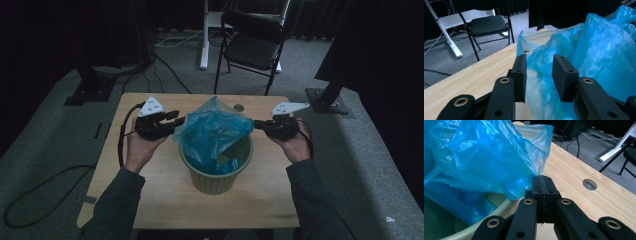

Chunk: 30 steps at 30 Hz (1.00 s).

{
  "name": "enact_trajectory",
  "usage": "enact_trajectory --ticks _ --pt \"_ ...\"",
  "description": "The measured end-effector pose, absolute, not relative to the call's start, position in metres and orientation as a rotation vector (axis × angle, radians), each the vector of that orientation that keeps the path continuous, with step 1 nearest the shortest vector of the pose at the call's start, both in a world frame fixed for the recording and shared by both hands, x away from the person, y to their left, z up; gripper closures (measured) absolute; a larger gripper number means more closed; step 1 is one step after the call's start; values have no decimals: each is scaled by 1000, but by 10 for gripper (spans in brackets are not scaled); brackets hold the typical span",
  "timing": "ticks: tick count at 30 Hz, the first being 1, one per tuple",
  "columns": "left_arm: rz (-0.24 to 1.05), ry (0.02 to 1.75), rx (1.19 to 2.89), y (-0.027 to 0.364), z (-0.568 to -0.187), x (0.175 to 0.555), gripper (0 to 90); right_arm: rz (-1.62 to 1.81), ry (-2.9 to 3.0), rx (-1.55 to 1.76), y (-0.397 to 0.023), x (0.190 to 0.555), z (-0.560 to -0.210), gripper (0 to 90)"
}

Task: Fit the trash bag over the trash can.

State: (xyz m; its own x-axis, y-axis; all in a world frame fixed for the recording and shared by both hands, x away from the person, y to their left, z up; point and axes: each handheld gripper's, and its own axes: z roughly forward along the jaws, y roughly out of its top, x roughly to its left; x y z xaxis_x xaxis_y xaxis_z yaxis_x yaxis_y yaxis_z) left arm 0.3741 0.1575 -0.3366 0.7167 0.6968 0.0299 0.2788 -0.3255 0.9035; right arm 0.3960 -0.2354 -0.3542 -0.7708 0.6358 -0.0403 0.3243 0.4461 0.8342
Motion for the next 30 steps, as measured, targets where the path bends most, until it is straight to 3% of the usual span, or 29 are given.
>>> enact_trajectory --ticks 21,30 --pt "506 621 2096 120 -367 359 603 1248 2348 809 -236 395 -354 899" --pt "537 682 1989 141 -354 362 612 1249 2345 808 -238 394 -353 899"
